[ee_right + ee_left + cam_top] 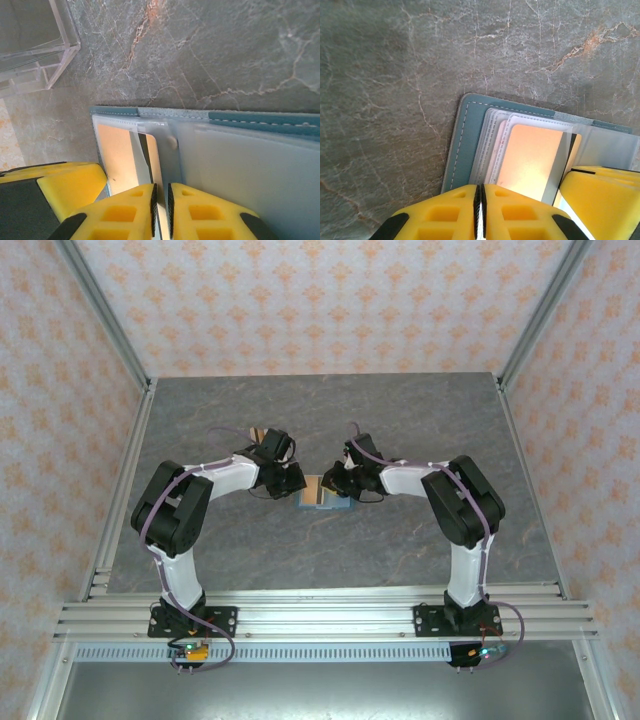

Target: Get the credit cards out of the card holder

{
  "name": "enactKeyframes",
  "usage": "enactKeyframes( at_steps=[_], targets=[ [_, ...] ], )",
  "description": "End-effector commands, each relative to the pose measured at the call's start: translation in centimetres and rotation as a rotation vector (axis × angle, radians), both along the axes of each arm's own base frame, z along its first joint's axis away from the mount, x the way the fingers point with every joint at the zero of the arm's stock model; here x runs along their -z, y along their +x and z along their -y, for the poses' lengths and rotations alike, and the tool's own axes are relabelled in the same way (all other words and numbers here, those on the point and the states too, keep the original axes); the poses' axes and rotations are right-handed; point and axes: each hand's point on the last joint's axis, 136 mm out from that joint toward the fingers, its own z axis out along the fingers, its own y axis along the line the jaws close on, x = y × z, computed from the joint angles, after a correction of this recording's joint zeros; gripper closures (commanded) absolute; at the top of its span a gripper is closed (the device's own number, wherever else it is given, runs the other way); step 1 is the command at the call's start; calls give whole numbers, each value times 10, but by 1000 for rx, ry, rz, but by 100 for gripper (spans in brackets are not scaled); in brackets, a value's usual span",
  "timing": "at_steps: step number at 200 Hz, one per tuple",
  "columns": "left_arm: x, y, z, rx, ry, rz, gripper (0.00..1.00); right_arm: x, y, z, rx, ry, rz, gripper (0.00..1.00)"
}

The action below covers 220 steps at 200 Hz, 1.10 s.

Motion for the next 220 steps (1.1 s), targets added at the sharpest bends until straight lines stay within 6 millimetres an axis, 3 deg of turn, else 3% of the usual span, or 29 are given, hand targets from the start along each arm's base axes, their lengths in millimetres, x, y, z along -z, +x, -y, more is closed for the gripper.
enactKeyframes(
  at_steps=[1, 132, 189, 220],
  targets=[
    [16, -17, -3, 0, 39, -67, 87, 5, 0, -1, -6, 22, 3, 84],
    [6, -18, -10, -5, 68, -49, 85, 1, 2, 26, 49, -21, 42, 90],
    [-32, -6, 2, 13, -4, 49, 83, 2, 1, 25, 40, -14, 36, 90],
    [-35, -2, 13, 51, 2, 49, 81, 4, 2, 25, 41, -17, 30, 90]
  ],
)
